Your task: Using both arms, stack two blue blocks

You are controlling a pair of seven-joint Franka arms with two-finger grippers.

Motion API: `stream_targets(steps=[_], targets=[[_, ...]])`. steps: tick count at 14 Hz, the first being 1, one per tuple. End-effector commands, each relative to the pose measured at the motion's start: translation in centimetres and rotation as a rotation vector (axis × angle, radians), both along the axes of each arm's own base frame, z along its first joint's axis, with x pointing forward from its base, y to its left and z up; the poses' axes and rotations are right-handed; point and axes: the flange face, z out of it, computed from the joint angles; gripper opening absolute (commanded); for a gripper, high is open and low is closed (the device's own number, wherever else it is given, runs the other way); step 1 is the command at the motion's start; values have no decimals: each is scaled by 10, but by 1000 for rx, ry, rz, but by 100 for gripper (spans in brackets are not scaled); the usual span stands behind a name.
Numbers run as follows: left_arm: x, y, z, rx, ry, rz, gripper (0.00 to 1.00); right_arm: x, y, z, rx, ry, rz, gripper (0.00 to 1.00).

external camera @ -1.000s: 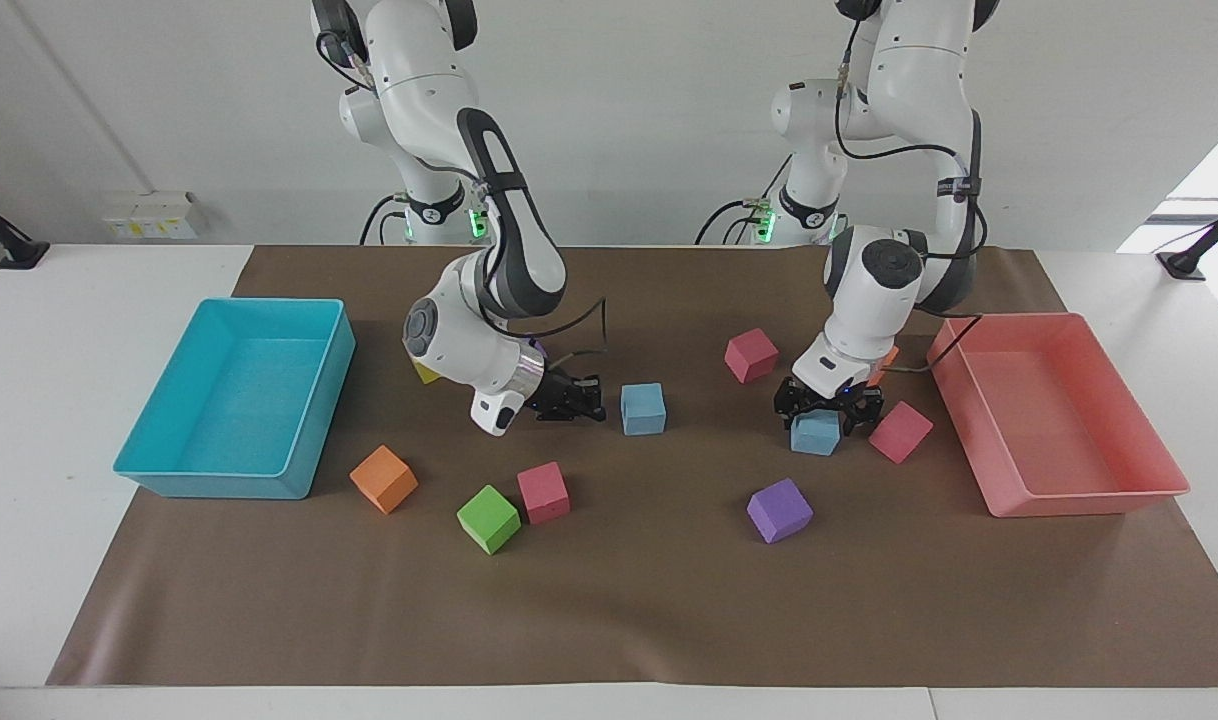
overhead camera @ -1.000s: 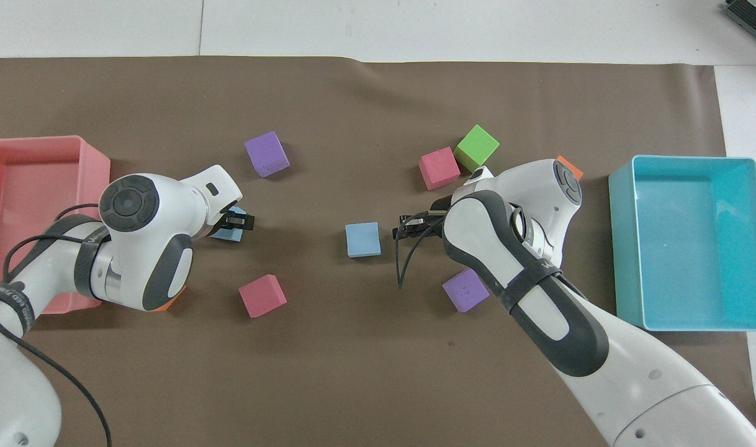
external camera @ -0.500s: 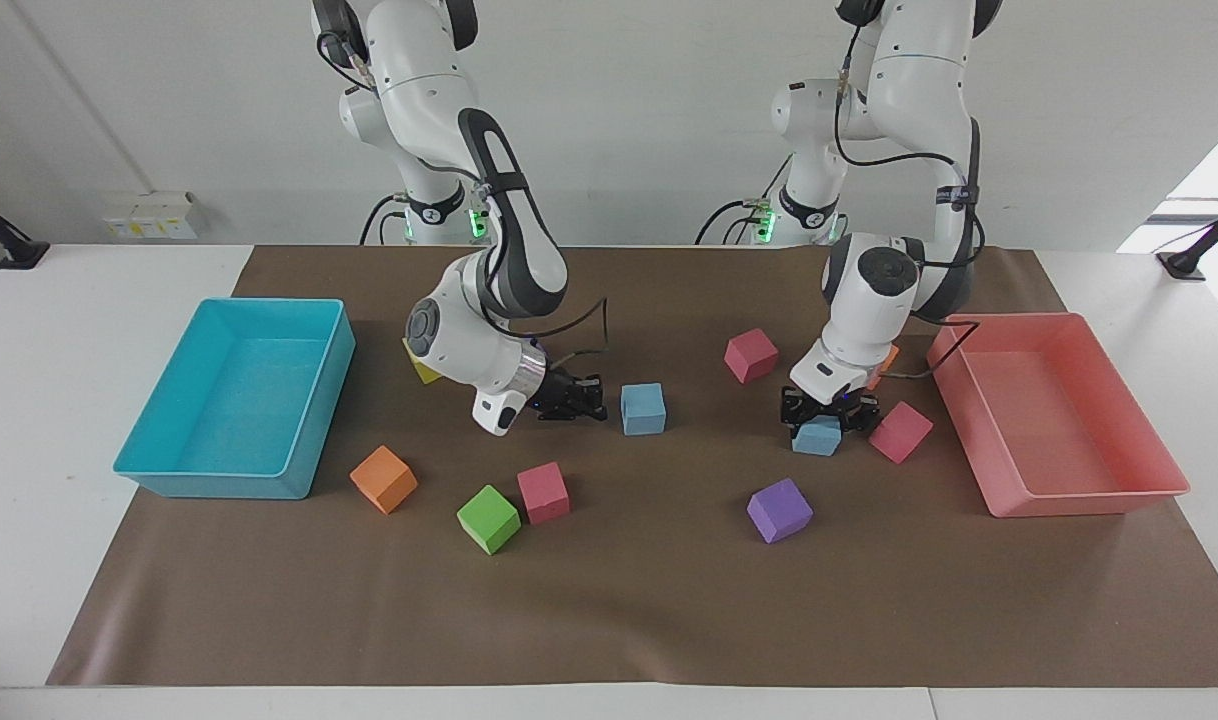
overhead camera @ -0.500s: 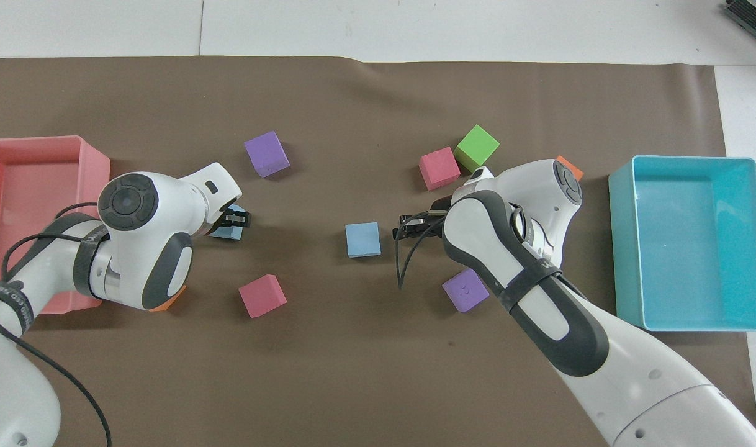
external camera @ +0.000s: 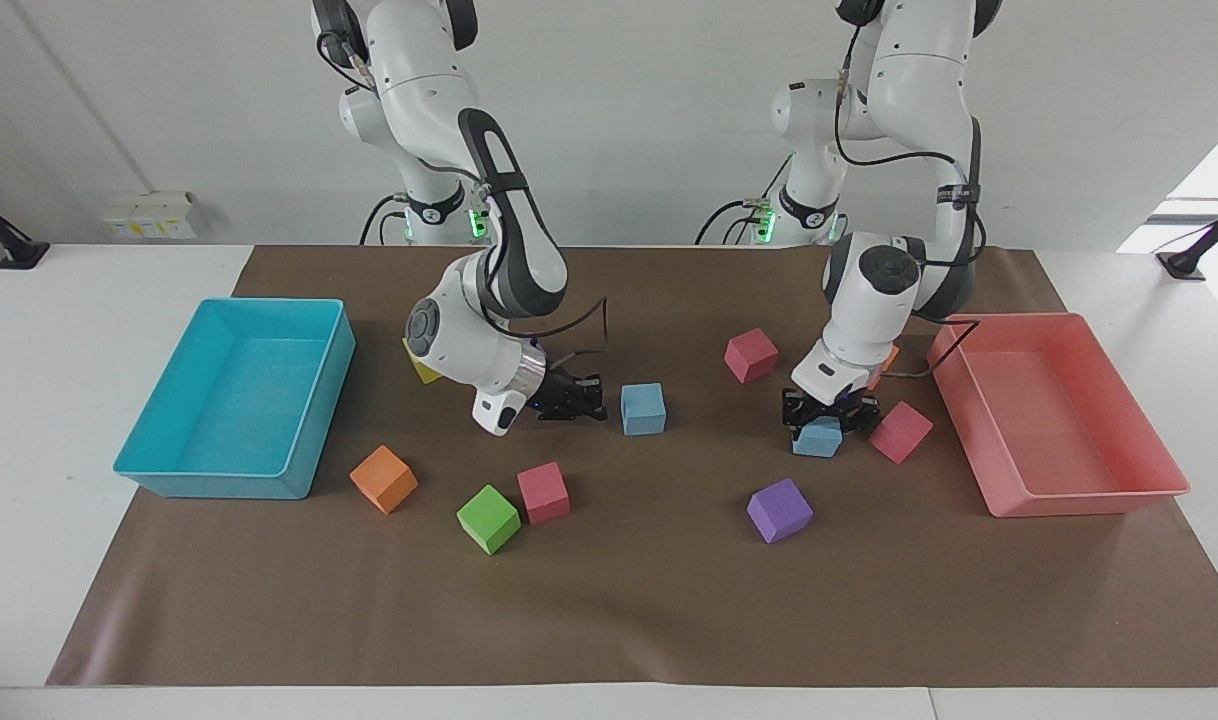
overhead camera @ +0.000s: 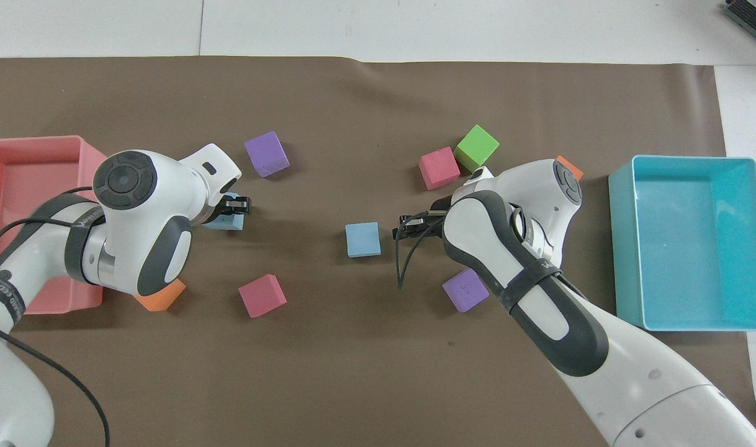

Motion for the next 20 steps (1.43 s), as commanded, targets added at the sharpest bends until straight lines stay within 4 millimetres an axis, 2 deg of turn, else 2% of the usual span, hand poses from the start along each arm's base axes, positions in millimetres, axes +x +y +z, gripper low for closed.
stream_targets(steps=[1, 2, 6, 13, 15, 18, 20], targets=[[-5, -40, 24, 22, 8, 69, 51, -4, -3, -3, 28, -9, 2, 0], [-10, -52, 31, 21, 8, 87, 51, -4, -5, -4, 27, -9, 2, 0], [-28, -75, 62, 13, 2, 141, 51, -5, -5, -4, 27, -8, 2, 0], [-52, -136, 72, -87, -2, 232, 51, -6, -6, -6, 25, -5, 2, 0], [-55, -160, 82, -115, -17, 230, 51, -6, -5, -6, 25, -4, 3, 0], [-62, -183, 96, -145, -25, 206, 49, -8, -6, -8, 24, -5, 9, 0], [-69, -203, 93, -148, -16, 184, 49, -8, -6, -8, 25, -8, 12, 0]])
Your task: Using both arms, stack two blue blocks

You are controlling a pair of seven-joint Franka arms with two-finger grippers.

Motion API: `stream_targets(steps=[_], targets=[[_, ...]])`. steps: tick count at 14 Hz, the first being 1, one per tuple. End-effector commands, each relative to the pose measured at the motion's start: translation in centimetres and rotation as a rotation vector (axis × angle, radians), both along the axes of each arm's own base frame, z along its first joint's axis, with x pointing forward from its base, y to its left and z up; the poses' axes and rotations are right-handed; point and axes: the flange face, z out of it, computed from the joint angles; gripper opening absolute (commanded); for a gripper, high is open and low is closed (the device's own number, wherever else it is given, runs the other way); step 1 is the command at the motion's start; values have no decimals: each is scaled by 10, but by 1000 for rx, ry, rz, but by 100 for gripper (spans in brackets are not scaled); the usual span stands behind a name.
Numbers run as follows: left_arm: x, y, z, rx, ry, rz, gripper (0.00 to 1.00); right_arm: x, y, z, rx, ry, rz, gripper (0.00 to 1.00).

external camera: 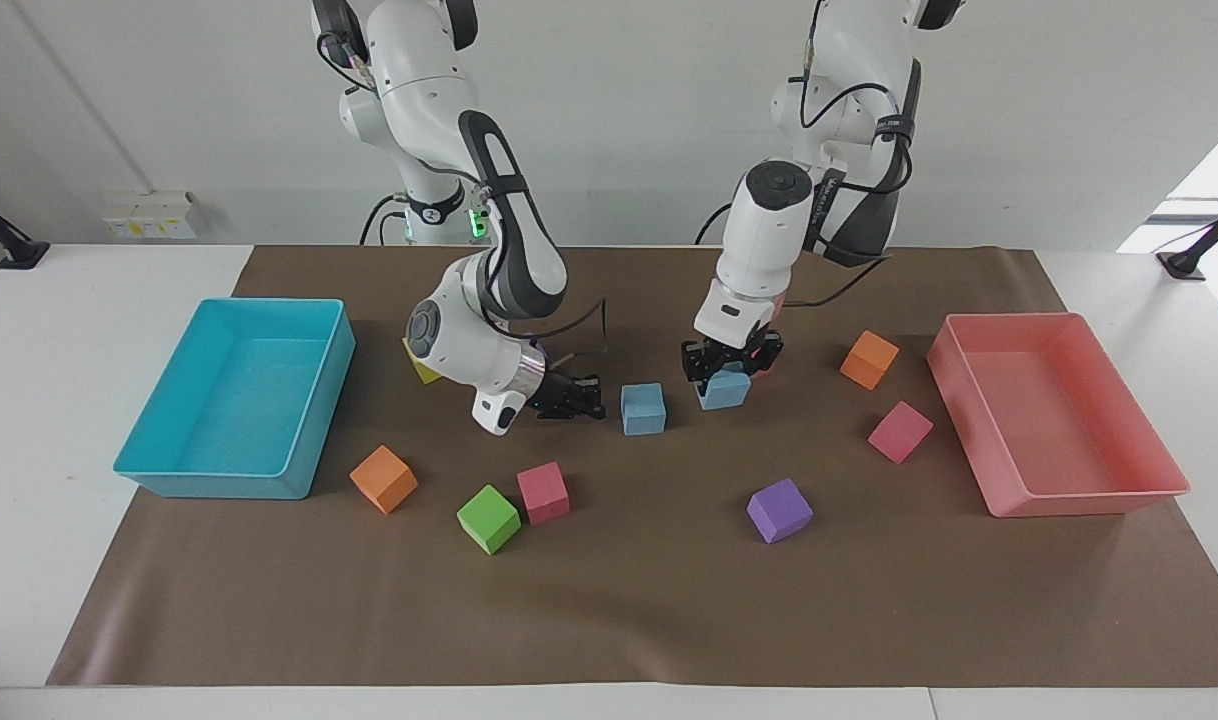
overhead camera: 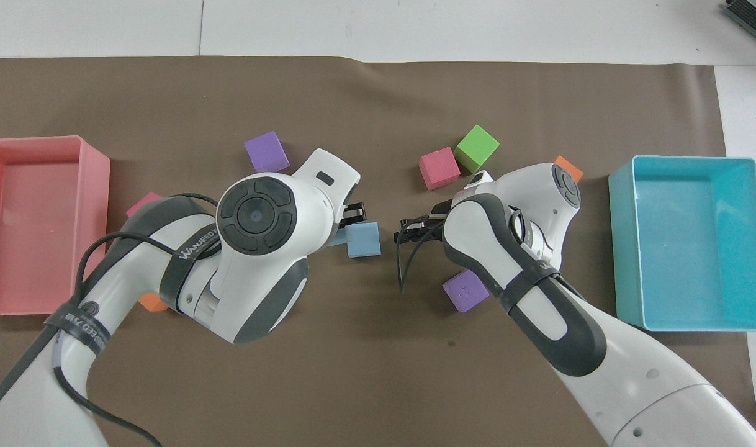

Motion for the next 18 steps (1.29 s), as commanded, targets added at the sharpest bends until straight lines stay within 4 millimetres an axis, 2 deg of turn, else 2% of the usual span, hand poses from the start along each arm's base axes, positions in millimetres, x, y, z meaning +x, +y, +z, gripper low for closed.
stream_targets(steps=[1, 8, 10, 13, 16, 18], targets=[[-2, -29, -8, -15, 24, 0, 49, -3, -4, 0, 31, -21, 9, 0], [-14, -55, -35, 1, 50, -5, 49, -3, -5, 0, 32, -28, 18, 0], [-13, -57, -44, 6, 61, -2, 48, -4, -5, 0, 34, -29, 25, 0], [-11, -58, -46, 2, 46, -6, 48, -4, -5, 0, 34, -30, 26, 0], [-8, -58, -63, 13, 65, 6, 47, -4, -4, 0, 34, -33, 29, 0], [-7, -59, -66, 19, 52, 3, 47, -5, -4, -1, 33, -31, 30, 0]])
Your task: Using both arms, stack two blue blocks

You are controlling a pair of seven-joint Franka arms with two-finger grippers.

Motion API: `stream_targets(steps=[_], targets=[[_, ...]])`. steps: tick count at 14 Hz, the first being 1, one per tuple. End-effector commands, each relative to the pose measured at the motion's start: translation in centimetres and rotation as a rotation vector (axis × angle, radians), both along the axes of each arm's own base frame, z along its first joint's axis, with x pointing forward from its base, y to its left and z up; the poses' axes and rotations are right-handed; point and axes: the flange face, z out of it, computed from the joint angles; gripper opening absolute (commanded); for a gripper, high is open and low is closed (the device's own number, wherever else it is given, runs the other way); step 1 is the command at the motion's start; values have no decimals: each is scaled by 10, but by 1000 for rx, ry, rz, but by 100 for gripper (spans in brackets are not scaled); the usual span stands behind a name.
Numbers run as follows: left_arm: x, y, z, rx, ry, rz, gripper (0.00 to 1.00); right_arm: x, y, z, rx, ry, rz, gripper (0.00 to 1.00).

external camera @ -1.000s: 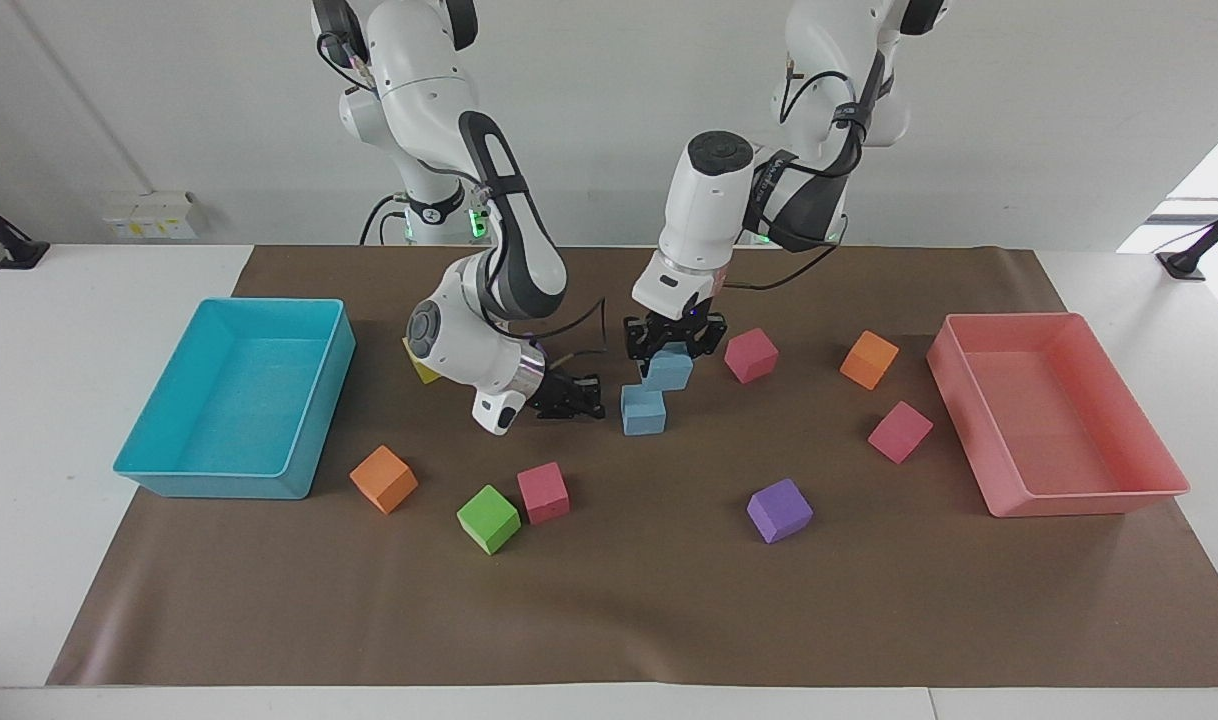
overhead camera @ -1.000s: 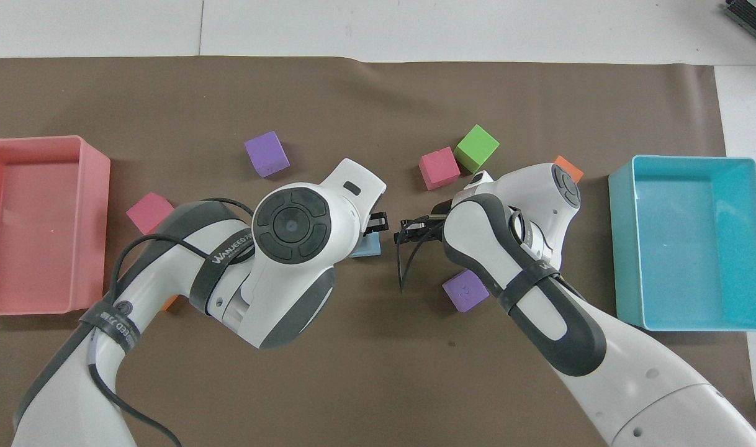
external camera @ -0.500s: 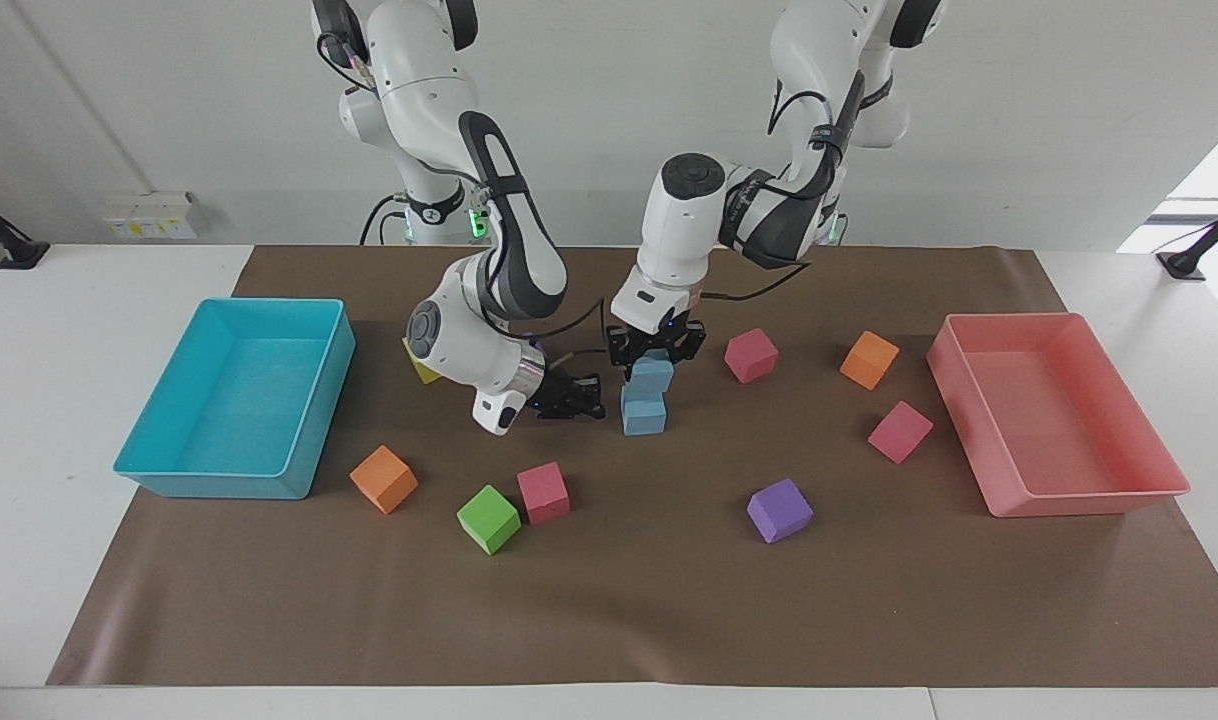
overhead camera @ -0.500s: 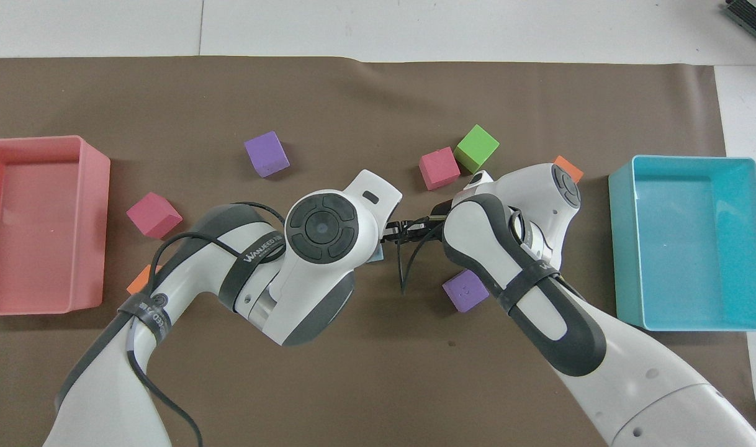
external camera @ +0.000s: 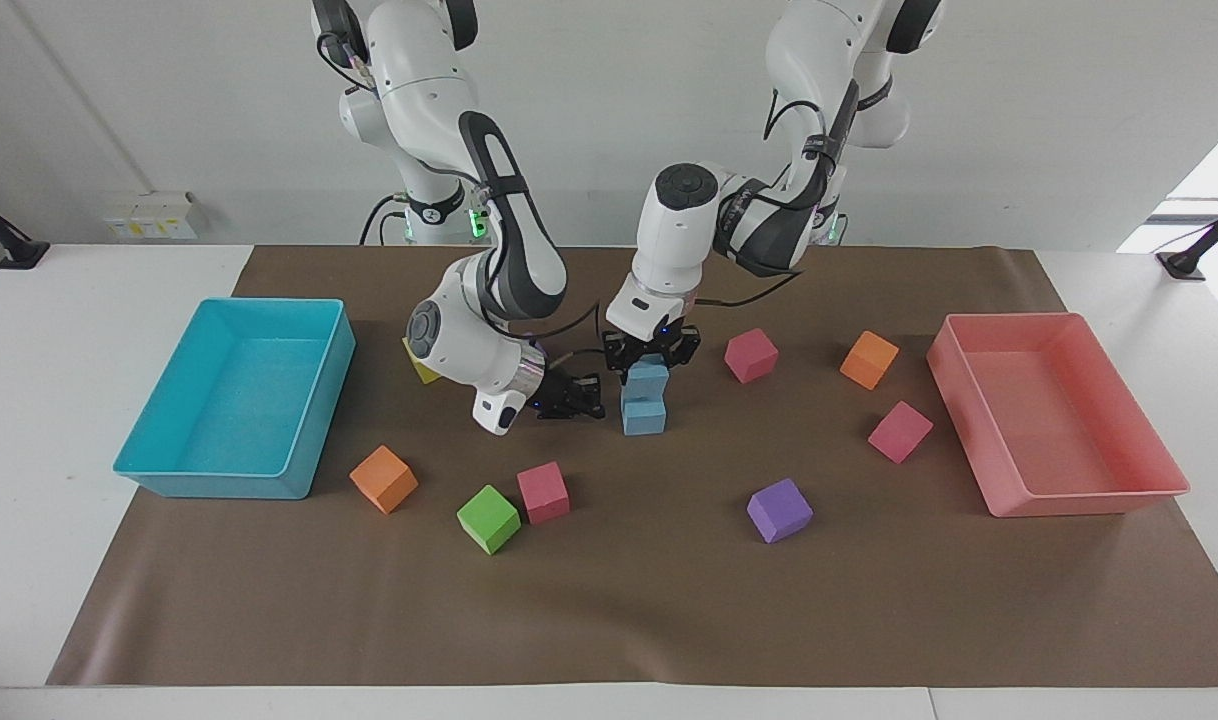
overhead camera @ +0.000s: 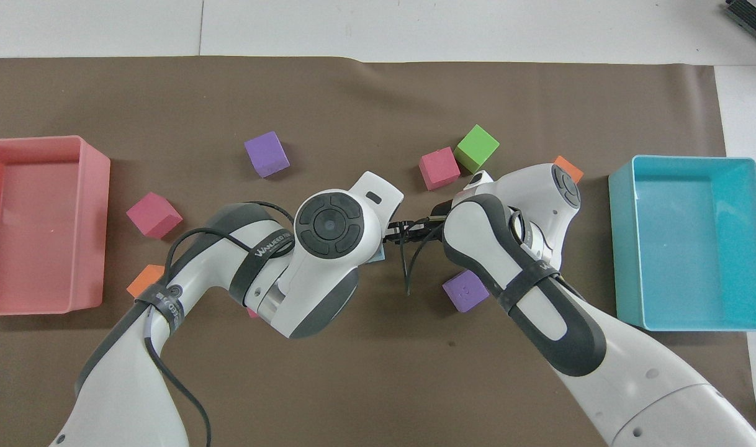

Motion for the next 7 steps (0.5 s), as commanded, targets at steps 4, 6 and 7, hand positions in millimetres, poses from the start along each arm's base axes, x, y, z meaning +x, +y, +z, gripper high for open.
stream_targets(steps=[4, 6, 7], targets=[[9, -9, -2, 10, -22, 15, 47, -4, -4, 0, 31, -17, 9, 0], [13, -9, 2, 15, -31, 12, 47, -4, -4, 0, 31, -17, 9, 0], [13, -9, 1, 23, -37, 6, 47, -4, -4, 0, 31, -19, 9, 0]])
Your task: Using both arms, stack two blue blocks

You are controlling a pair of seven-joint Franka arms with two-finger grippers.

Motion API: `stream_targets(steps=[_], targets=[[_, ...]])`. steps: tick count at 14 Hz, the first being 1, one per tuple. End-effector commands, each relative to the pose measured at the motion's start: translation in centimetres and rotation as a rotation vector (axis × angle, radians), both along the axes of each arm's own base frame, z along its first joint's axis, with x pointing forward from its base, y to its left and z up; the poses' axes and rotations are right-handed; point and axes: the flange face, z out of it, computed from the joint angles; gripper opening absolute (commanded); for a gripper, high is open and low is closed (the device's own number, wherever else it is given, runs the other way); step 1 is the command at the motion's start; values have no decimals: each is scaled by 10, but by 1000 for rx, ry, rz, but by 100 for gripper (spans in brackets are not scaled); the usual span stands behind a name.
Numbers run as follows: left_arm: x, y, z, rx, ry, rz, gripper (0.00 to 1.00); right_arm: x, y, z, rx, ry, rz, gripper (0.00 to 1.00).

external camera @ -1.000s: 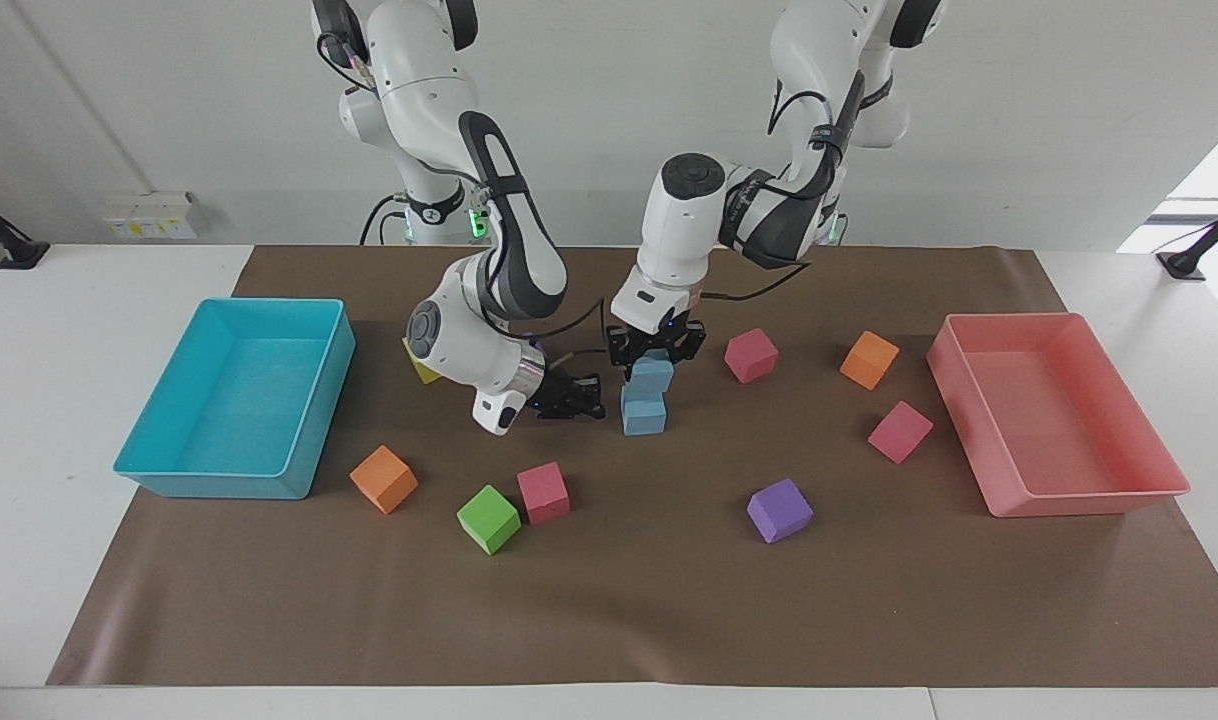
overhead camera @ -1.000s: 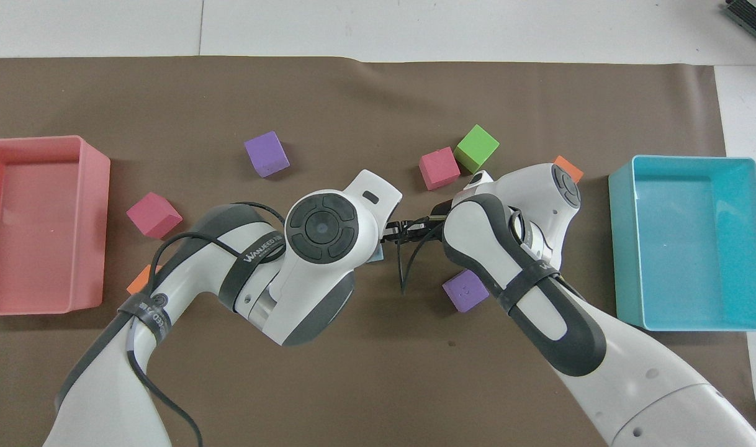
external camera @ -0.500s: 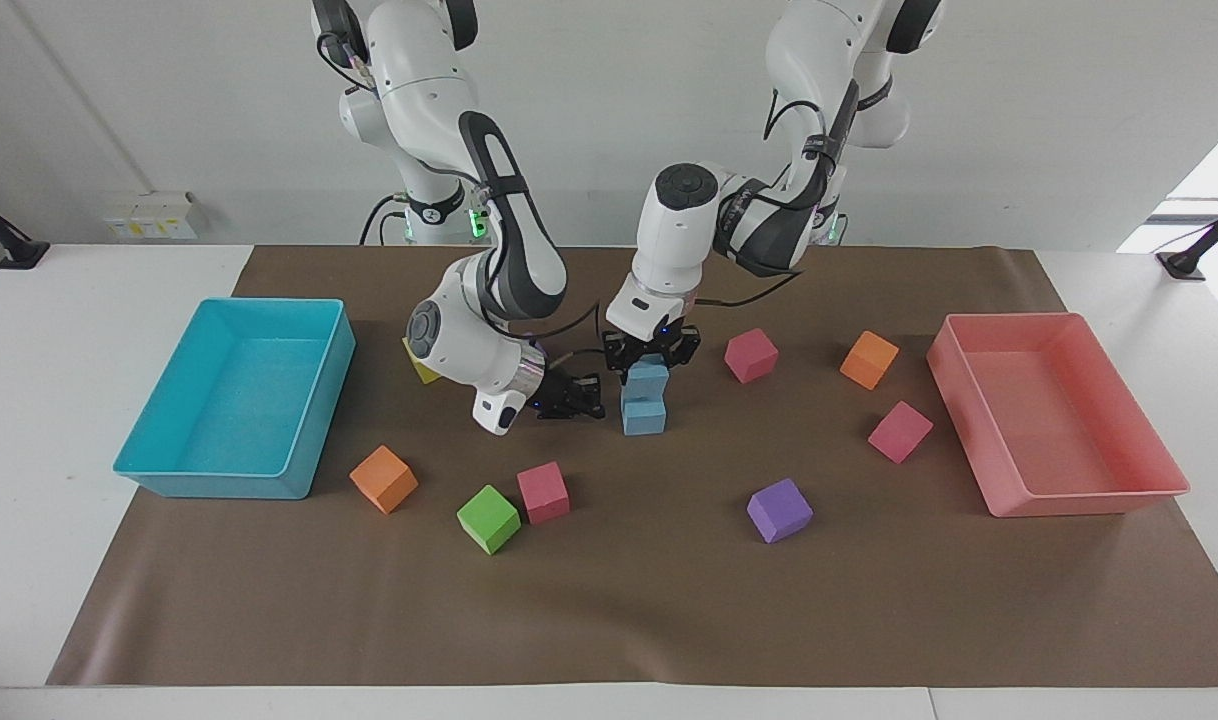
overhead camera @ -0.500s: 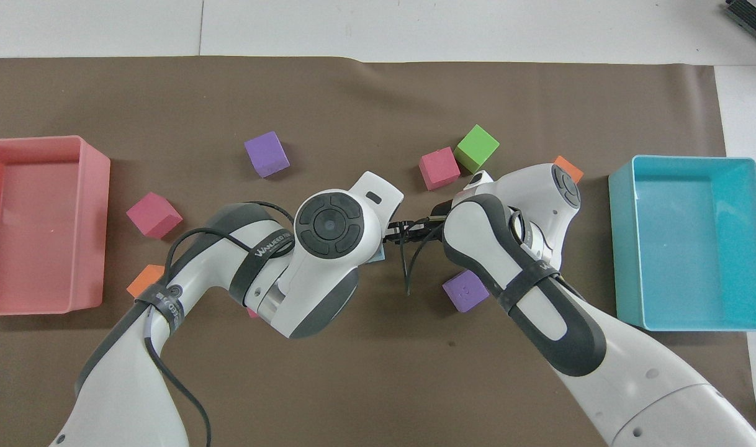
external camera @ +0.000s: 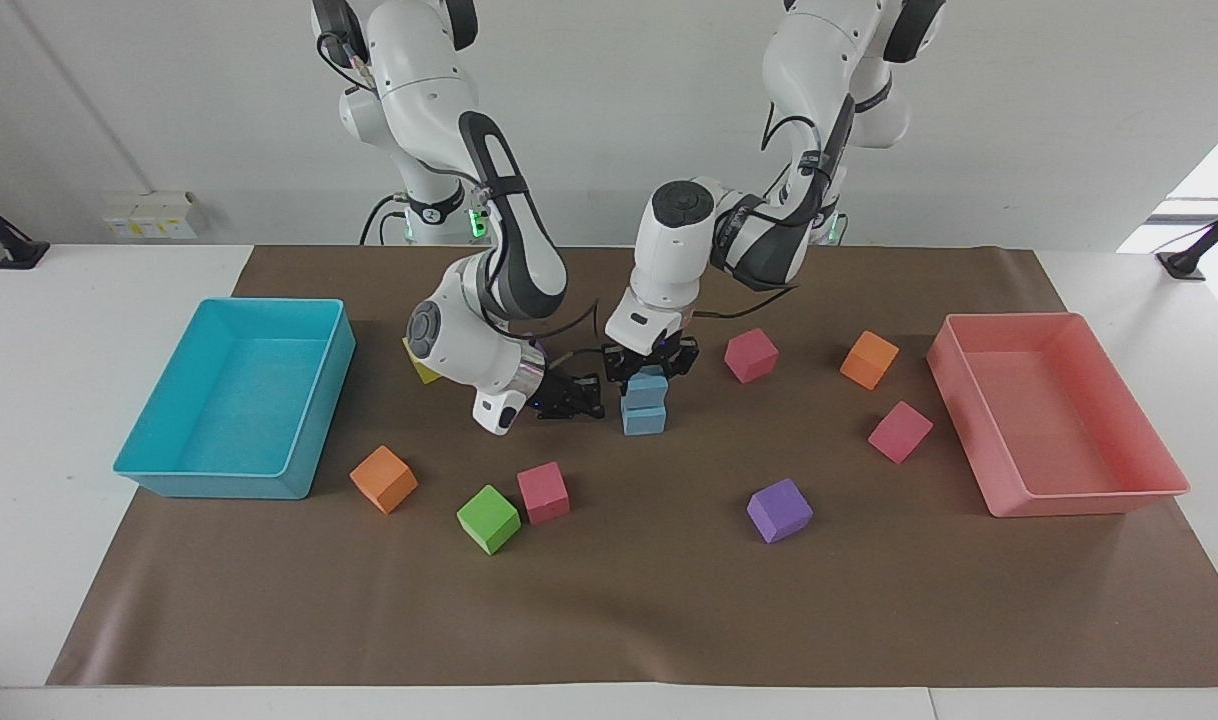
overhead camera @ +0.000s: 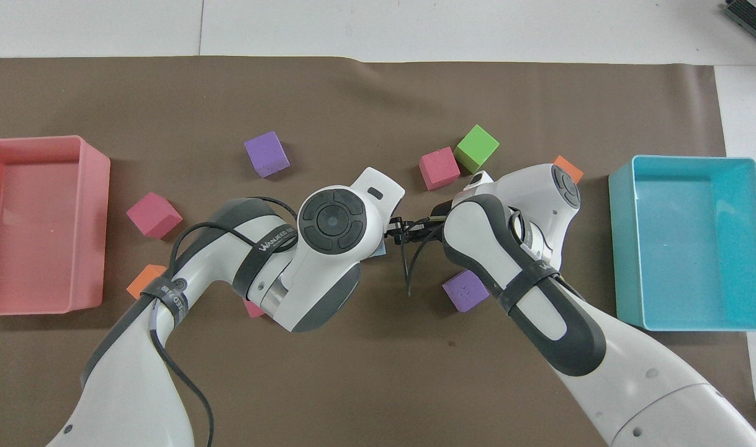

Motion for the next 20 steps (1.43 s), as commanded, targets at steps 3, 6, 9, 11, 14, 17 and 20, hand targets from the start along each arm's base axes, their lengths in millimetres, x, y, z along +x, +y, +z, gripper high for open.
stream_targets(steps=[3, 6, 9, 11, 14, 17, 20], targets=[[12, -6, 8, 43, -50, -15, 47, -4, -4, 0, 31, -19, 7, 0], [14, -5, 9, 57, -64, -26, 47, -4, -4, 0, 31, -19, 7, 0], [13, -3, 7, 76, -52, -29, 46, -4, -4, 0, 31, -19, 7, 0], [11, -4, 5, 75, -47, -30, 46, -4, -5, 0, 31, -17, 8, 0], [11, -6, 1, 78, -40, -31, 46, -5, -5, 1, 33, -16, 10, 0], [11, -6, 0, 78, -38, -32, 46, -5, -6, 0, 32, -13, 8, 0], [10, -5, -1, 84, -28, -32, 46, -6, -5, 0, 32, -13, 10, 0]])
